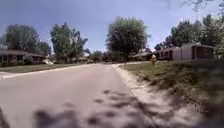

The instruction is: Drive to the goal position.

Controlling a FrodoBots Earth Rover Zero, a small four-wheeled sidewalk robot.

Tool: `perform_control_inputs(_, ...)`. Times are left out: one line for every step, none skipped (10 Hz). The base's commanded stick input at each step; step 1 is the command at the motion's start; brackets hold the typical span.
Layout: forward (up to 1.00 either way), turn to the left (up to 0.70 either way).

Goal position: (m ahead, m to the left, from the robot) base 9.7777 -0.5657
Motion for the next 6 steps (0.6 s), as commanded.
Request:
perform_control_inputs(0.7, 0.0)
perform_control_inputs(0.7, 0.0)
perform_control_inputs(0.7, 0.0)
perform_control_inputs(0.7, 0.0)
perform_control_inputs(0.7, 0.0)
perform_control_inputs(0.7, 0.0)
